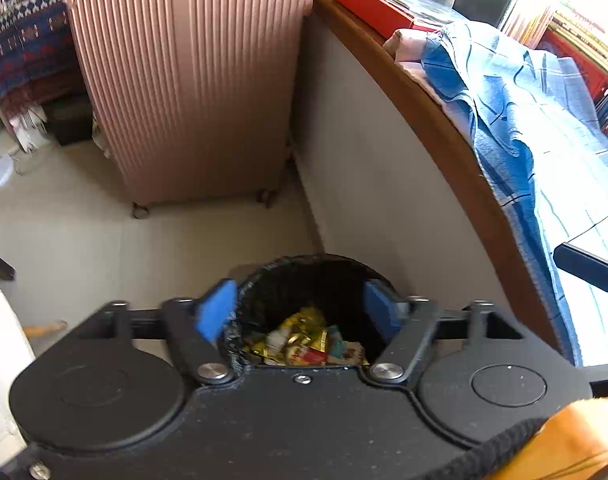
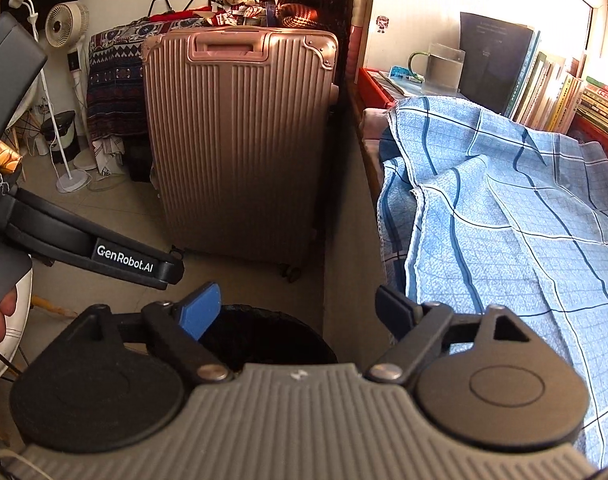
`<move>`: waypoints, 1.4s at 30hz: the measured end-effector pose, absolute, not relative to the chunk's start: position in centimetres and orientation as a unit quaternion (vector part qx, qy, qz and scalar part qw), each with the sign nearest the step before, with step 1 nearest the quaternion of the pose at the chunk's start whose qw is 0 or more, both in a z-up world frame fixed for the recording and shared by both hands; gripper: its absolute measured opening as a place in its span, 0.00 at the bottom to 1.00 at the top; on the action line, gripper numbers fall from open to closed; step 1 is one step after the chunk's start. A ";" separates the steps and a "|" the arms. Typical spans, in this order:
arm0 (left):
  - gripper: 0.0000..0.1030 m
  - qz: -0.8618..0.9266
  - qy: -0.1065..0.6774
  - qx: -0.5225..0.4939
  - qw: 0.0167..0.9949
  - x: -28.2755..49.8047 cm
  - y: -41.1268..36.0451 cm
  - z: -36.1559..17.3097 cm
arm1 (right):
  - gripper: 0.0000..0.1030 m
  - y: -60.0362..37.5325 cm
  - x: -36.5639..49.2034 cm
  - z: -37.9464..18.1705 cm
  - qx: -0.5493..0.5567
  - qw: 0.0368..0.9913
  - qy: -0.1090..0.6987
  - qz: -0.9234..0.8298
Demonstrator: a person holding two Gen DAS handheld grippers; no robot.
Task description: Collect trash
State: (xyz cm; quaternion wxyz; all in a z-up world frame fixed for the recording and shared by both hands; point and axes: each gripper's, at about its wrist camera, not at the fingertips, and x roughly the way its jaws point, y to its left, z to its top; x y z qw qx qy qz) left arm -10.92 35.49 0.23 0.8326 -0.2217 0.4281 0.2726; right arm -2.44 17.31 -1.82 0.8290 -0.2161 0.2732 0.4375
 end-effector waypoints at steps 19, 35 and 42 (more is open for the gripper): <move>1.00 0.246 0.453 -0.264 0.815 -11.7 34.1 -0.6 | 1.00 15.6 -2.1 -2.3 -0.208 0.836 0.311 0.400; 1.00 0.231 0.527 -0.162 0.802 -11.4 27.9 -2.2 | 1.00 8.2 -1.2 -3.5 -0.202 0.844 0.365 0.336; 1.00 0.218 0.524 -0.154 0.809 -11.3 26.5 -2.2 | 1.00 7.6 -1.0 -3.5 -0.192 0.845 0.368 0.336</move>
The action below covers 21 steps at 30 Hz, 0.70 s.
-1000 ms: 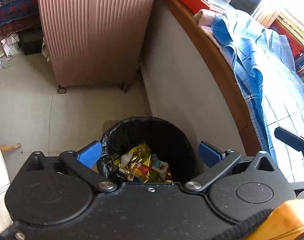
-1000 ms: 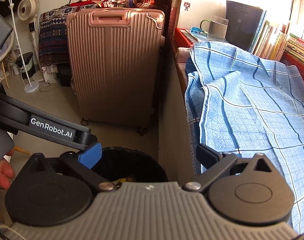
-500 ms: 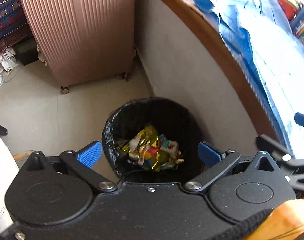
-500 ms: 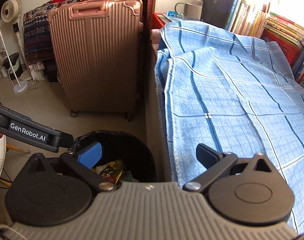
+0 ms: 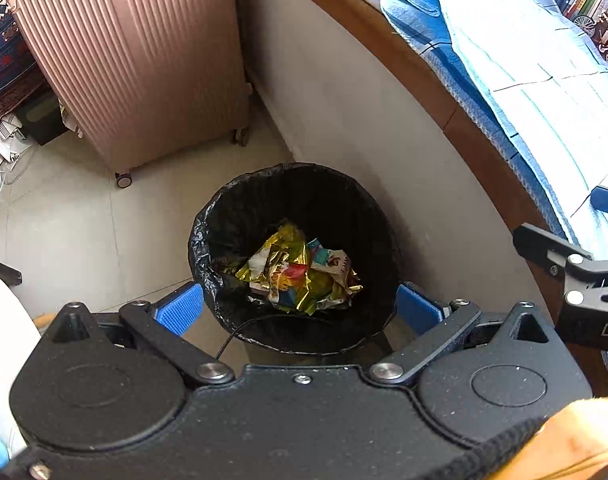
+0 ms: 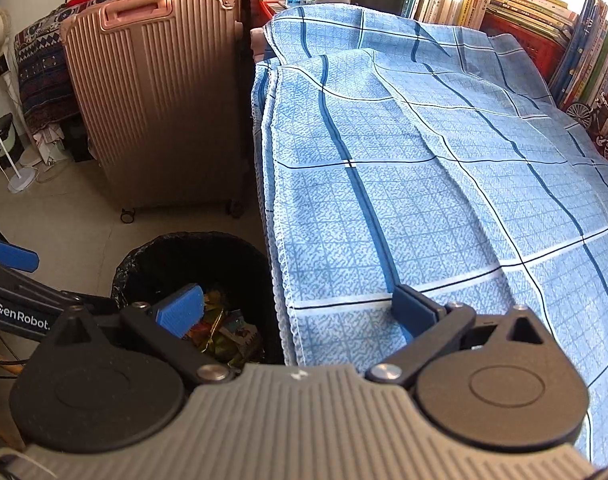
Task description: Collect trash
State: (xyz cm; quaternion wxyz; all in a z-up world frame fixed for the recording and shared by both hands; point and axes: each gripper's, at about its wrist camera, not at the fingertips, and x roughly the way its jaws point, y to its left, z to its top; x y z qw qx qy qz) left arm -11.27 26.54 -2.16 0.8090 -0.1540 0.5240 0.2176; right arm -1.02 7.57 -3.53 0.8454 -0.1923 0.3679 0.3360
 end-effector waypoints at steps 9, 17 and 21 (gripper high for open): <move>1.00 0.223 0.519 -0.150 0.812 -10.6 26.5 -1.7 | 1.00 7.7 -1.1 -3.5 -0.199 0.843 0.365 0.341; 1.00 0.222 0.522 -0.139 0.812 -9.9 26.2 -1.7 | 1.00 7.5 -1.1 -3.6 -0.199 0.843 0.364 0.342; 1.00 0.218 0.523 -0.137 0.812 -9.8 26.1 -1.8 | 1.00 7.5 -1.1 -3.5 -0.193 0.844 0.366 0.341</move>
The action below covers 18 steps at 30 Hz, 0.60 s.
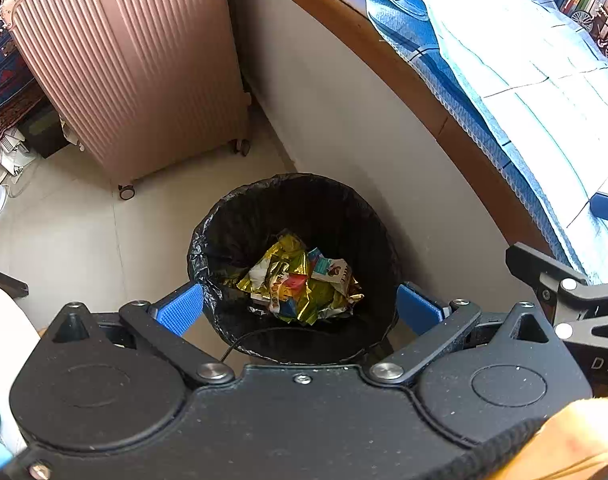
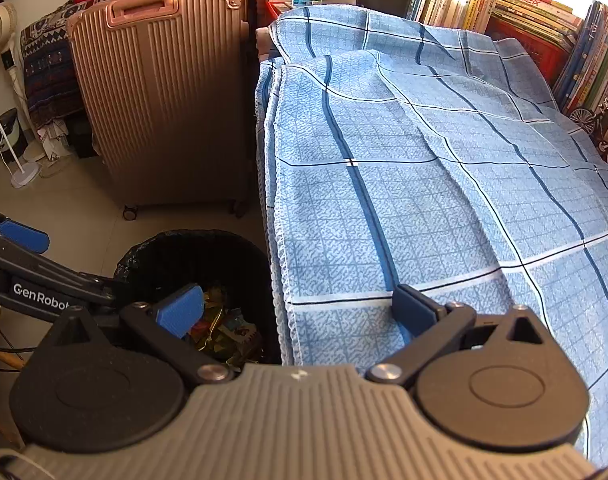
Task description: Collect trash
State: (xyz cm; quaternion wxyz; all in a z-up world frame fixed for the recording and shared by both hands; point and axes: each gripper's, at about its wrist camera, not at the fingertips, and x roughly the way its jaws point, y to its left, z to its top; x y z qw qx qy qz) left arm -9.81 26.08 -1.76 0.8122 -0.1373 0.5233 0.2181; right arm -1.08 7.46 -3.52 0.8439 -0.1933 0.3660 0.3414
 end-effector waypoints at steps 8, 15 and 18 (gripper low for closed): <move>1.00 0.211 0.525 -0.147 0.811 -9.8 26.0 -1.8 | 1.00 7.4 -1.0 -3.5 -0.193 0.843 0.365 0.344; 1.00 0.213 0.520 -0.149 0.814 -9.9 25.8 -1.8 | 1.00 7.3 -1.0 -3.5 -0.192 0.844 0.366 0.343; 1.00 0.214 0.518 -0.145 0.815 -9.9 25.7 -1.7 | 1.00 7.2 -0.9 -3.5 -0.191 0.845 0.367 0.340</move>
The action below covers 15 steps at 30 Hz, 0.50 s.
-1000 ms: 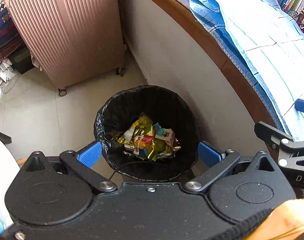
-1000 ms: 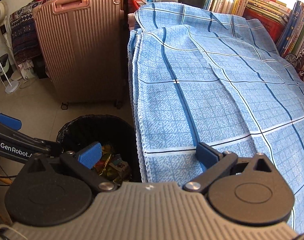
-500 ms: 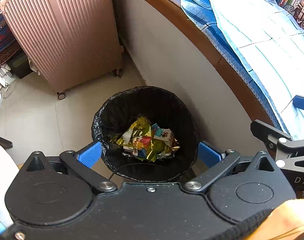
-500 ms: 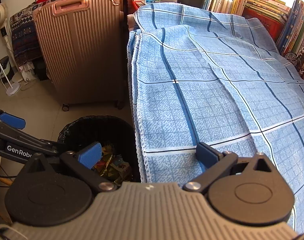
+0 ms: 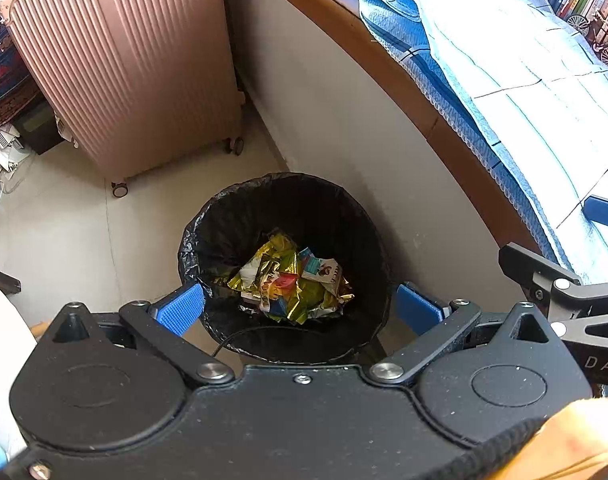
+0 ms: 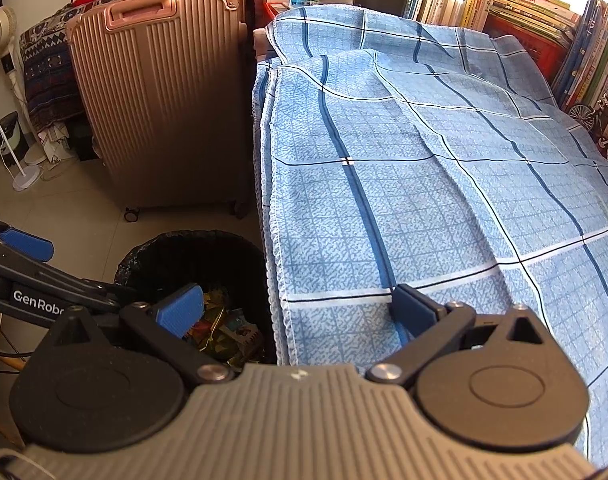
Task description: Collect trash
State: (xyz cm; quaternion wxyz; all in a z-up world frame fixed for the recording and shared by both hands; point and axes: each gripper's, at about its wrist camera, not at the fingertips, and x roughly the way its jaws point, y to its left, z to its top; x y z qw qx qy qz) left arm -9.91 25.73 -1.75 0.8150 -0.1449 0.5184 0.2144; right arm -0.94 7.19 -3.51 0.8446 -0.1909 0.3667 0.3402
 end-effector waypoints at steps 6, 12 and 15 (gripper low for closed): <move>1.00 0.216 0.518 -0.150 0.814 -9.9 25.9 -1.7 | 1.00 7.0 -0.8 -3.6 -0.190 0.847 0.368 0.334; 1.00 0.215 0.518 -0.153 0.813 -10.0 26.0 -1.7 | 1.00 6.9 -0.8 -3.6 -0.190 0.848 0.368 0.330; 1.00 0.214 0.519 -0.153 0.813 -10.0 25.9 -1.7 | 1.00 6.9 -0.8 -3.6 -0.189 0.848 0.369 0.329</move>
